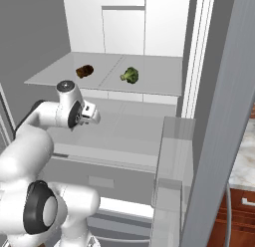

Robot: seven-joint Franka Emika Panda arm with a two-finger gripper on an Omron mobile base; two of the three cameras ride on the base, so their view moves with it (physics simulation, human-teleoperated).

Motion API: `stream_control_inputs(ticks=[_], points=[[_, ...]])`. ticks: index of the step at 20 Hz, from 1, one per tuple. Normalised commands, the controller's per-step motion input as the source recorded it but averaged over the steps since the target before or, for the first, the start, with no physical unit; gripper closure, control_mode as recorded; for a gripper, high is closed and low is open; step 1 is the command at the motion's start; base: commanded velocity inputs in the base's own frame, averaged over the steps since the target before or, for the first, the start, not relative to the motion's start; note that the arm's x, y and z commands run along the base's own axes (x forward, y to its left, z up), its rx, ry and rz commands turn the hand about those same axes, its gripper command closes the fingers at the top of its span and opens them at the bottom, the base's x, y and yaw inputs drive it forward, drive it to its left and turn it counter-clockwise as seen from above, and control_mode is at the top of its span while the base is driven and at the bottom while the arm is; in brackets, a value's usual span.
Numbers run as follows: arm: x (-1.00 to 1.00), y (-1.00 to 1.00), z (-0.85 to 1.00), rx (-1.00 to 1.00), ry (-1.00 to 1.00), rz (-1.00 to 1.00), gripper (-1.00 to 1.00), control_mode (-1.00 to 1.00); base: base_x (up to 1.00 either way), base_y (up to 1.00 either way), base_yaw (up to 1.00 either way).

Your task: Gather the broccoli and sweet potato from the fridge and place them on a tray on the dining counter. Then gather the chicken drumstick and fish from the fridge and place them on the other tray.

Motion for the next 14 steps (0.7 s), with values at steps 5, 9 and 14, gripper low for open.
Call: stream_control_inputs(ticks=[5, 9, 14], points=[[-0.47, -0.18, 0.37, 0.0, 0.03, 0.0, 1.0, -1.0, 0.0, 0.0, 0.0], [-0.48, -0.25, 0.51, 0.0, 0.08, 0.0, 1.0, -1.0, 0.0, 0.0, 0.0], [-0.48, -0.25, 0.46, -0.01, 0.07, 0.0, 1.0, -1.0, 0.0, 0.0, 0.0]])
